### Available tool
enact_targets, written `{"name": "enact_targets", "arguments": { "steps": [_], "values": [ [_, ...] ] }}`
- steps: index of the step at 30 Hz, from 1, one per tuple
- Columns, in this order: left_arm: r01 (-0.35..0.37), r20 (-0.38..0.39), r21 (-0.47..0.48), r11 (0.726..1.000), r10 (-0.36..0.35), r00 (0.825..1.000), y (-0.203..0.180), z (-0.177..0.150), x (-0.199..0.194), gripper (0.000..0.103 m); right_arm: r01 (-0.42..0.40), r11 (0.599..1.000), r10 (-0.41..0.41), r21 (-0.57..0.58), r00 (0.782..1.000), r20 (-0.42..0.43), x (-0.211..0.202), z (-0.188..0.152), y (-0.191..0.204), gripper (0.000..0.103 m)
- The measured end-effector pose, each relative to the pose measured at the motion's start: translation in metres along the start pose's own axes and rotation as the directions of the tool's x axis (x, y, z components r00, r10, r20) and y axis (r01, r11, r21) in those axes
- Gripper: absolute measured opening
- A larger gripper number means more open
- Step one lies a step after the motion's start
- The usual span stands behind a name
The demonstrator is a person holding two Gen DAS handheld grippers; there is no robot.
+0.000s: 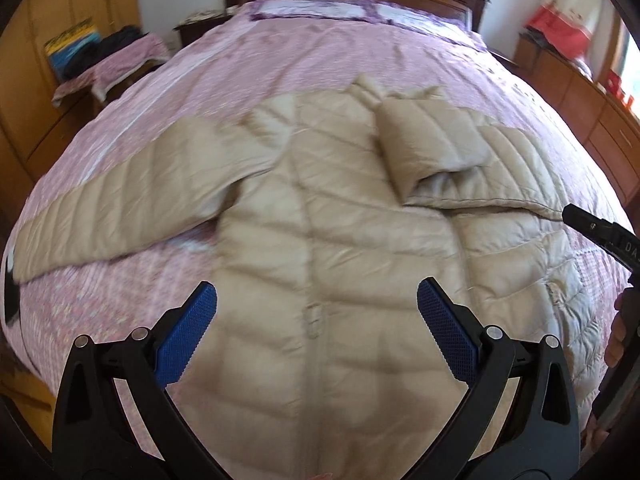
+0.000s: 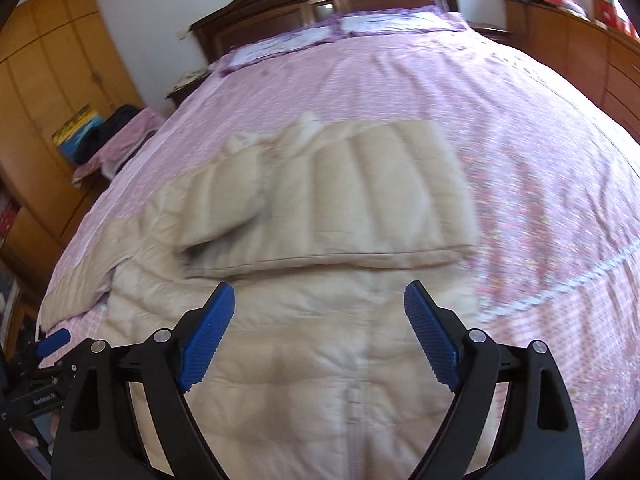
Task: Fold large clothes
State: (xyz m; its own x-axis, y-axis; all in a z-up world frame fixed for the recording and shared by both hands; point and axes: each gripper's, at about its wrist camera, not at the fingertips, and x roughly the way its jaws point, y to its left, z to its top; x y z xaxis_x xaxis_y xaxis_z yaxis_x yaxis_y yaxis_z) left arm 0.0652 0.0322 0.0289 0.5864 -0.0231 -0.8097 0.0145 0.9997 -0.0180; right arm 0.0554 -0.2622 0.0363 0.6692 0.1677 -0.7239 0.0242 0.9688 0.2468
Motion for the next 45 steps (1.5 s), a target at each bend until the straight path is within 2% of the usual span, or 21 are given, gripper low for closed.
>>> {"name": "enact_targets", "arguments": {
  "steps": [7,12,15,21,23,27,28,30,32,33,35,38,41,45],
  "values": [
    [0.028,-0.018,0.108,0.994,-0.026,0.999,-0.048,0.029,0.023,0.100,0.004,0.997,-0.004,0.082,1.000,-0.002,-0.001,-0.006,-0.037,0.085],
    [-0.013,-0.009,0.206,0.979,0.016,1.000,-0.084,0.051,0.044,0.100,-0.012,0.993,0.014,0.115,1.000,-0.016,0.003,-0.017,-0.049,0.085],
    [0.016,-0.023,0.229,0.973,-0.011,1.000,-0.099,0.064,0.055,0.100,-0.032,0.992,0.035,0.123,0.999,-0.025,0.004,-0.020,-0.052,0.085],
    [0.037,-0.037,0.335,0.942,-0.026,0.999,-0.130,0.082,0.076,0.100,-0.058,0.986,0.065,0.154,0.997,-0.039,0.005,-0.027,-0.057,0.085],
    [0.025,-0.029,0.371,0.928,-0.015,0.999,-0.141,0.085,0.082,0.093,-0.060,0.985,0.067,0.163,0.997,-0.040,0.005,-0.028,-0.060,0.085],
    [-0.021,0.050,0.436,0.900,0.000,0.999,-0.157,0.084,0.083,0.091,-0.050,0.984,0.057,0.172,0.998,-0.036,0.003,-0.031,-0.064,0.085],
    [-0.026,0.057,0.443,0.896,0.001,0.998,-0.159,0.085,0.084,0.088,-0.042,0.984,0.048,0.171,0.998,-0.032,0.002,-0.031,-0.065,0.085],
    [-0.026,0.066,0.448,0.894,-0.004,0.998,-0.160,0.082,0.086,0.074,-0.042,0.984,0.048,0.170,0.999,-0.027,0.002,-0.032,-0.065,0.085],
    [-0.016,0.076,0.446,0.895,-0.020,0.997,-0.160,0.082,0.085,0.045,-0.048,0.984,0.052,0.170,0.998,-0.025,0.001,-0.033,-0.065,0.085],
    [0.005,0.077,0.440,0.898,-0.043,0.996,-0.158,0.083,0.083,0.039,-0.048,0.984,0.053,0.169,0.998,-0.023,0.000,-0.033,-0.064,0.085],
    [0.041,0.073,0.424,0.905,-0.080,0.994,-0.155,0.088,0.079,0.013,-0.048,0.985,0.052,0.164,0.998,-0.020,-0.001,-0.033,-0.064,0.085],
    [0.080,0.103,0.376,0.923,-0.127,0.987,-0.144,0.097,0.064,0.010,-0.047,0.986,0.051,0.160,0.999,-0.019,-0.001,-0.033,-0.063,0.085],
    [0.129,0.143,0.283,0.950,-0.175,0.974,-0.121,0.107,0.045,0.009,-0.047,0.985,0.051,0.165,0.998,-0.021,0.001,-0.033,-0.062,0.085],
    [0.168,0.186,0.151,0.974,-0.195,0.963,-0.081,0.114,0.031,0.008,-0.056,0.983,0.062,0.178,0.998,-0.031,0.005,-0.034,-0.061,0.085]
  ]
}}
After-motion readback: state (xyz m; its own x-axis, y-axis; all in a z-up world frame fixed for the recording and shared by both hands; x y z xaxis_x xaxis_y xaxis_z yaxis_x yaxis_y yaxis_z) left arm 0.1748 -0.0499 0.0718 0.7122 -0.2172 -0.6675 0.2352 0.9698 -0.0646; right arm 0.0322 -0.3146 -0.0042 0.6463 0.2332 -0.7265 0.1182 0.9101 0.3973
